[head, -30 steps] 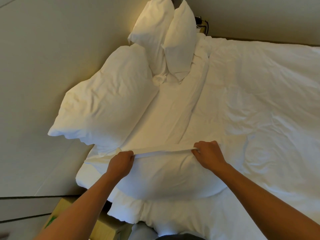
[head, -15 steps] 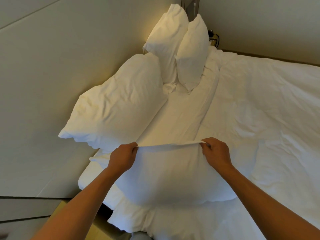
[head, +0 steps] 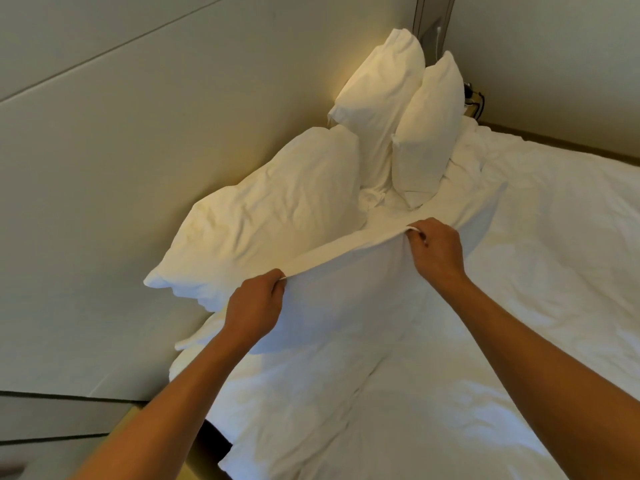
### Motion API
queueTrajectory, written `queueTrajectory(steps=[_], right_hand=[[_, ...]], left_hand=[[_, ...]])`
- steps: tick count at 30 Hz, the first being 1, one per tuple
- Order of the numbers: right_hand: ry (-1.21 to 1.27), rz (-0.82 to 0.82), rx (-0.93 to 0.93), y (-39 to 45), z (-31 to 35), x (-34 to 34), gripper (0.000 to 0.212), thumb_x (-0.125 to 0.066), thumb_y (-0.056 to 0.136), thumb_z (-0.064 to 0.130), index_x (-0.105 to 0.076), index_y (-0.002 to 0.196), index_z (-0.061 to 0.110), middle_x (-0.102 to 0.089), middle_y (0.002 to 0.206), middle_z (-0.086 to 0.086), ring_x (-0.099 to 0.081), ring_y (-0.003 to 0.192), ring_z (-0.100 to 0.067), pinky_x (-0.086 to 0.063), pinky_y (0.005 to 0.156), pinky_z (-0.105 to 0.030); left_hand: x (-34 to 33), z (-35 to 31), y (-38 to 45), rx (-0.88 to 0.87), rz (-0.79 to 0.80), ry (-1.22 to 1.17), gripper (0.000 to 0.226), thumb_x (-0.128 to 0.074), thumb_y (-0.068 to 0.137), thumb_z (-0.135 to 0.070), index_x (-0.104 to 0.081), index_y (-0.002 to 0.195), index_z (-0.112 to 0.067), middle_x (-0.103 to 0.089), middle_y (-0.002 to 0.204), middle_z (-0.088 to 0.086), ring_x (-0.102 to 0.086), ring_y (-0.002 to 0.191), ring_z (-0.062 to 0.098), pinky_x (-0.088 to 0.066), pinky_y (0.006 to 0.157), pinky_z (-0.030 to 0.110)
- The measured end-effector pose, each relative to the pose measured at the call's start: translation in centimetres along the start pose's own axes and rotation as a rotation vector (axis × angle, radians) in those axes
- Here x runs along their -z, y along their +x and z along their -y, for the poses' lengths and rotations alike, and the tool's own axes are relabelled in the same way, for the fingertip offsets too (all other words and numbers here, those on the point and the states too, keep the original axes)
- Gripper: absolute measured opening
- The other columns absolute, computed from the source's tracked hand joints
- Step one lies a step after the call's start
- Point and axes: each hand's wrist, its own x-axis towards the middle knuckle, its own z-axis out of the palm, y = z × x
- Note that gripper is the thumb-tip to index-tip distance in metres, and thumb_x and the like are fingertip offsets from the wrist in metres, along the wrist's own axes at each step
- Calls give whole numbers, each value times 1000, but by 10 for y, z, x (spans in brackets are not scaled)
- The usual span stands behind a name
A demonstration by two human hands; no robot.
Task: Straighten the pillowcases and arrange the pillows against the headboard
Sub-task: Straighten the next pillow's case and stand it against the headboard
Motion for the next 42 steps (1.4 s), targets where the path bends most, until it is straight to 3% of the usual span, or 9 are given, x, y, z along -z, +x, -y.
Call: queueTrajectory(steps=[10,13,18,23,27,31,34,37,42], right_hand=[[-2,79,29,141,37,-61,31,-52,106,30,-75,111,10,-72,110,-14,-66,99,-34,-45,83,-33],[-3,102,60,169,45,-83,32,-51,106,32,-75,112,11,-73,112,-13,-67,101,-33,-47,84,-34],[-39,292,54,177,38,-136,28,-50,107,31,-71,114,13,-68,119,-12,-64,111,-33,-46,90,-36],[61,475,-17,108,5,-189,53,-58,103,35,-45,153,21,-39,160,-7,-38,148,-24,-35,119,-38],[40,358,-83,49,-24,-200,68,-53,103,51,-24,161,31,-19,171,2,-24,156,-19,-36,117,-38],[113,222,-250,8,-49,-196,78,-48,100,65,-16,163,32,-16,171,3,-26,155,-22,-39,115,-41],[228,287,-457,-14,-72,-199,84,-54,95,69,-18,163,36,-20,170,-1,-29,154,-26,-39,116,-47],[337,356,-625,-24,-85,-208,95,-59,87,75,-19,163,35,-29,168,-7,-39,149,-33,-42,117,-54],[443,449,-791,-26,-91,-224,118,-63,70,87,-8,164,39,-26,170,-7,-35,151,-37,-41,115,-60]], left_hand=[[8,4,84,126,-38,-93,32,-40,107,-30,-57,80,-22,-59,69,-3,-57,66,18,-38,58,31],[2,17,99,171,-45,-154,32,-41,106,-30,-56,78,-24,-60,65,-2,-62,62,19,-44,61,35],[-46,36,112,266,-28,-153,34,-44,105,-23,-48,72,-21,-53,63,-2,-56,62,23,-31,50,30],[-104,49,111,347,87,-176,24,-49,104,-32,-62,103,-12,-69,95,10,-66,92,31,-50,75,37],[-125,44,96,233,113,-101,53,-55,94,-58,-50,135,-25,-62,125,0,-61,113,21,-51,89,35],[-135,33,82,111,158,-27,75,-55,90,-66,-37,150,-25,-48,146,1,-50,130,23,-46,103,38],[-138,16,72,-2,117,72,82,-56,94,-59,-23,159,-22,-22,166,9,-20,154,29,-27,123,47],[-144,-3,64,-214,30,172,77,-56,97,-49,-23,161,-22,-12,170,12,-5,158,31,-16,126,51],[-175,0,56,-265,284,354,72,-50,100,-50,-24,160,-21,10,170,10,15,156,33,-7,124,59]])
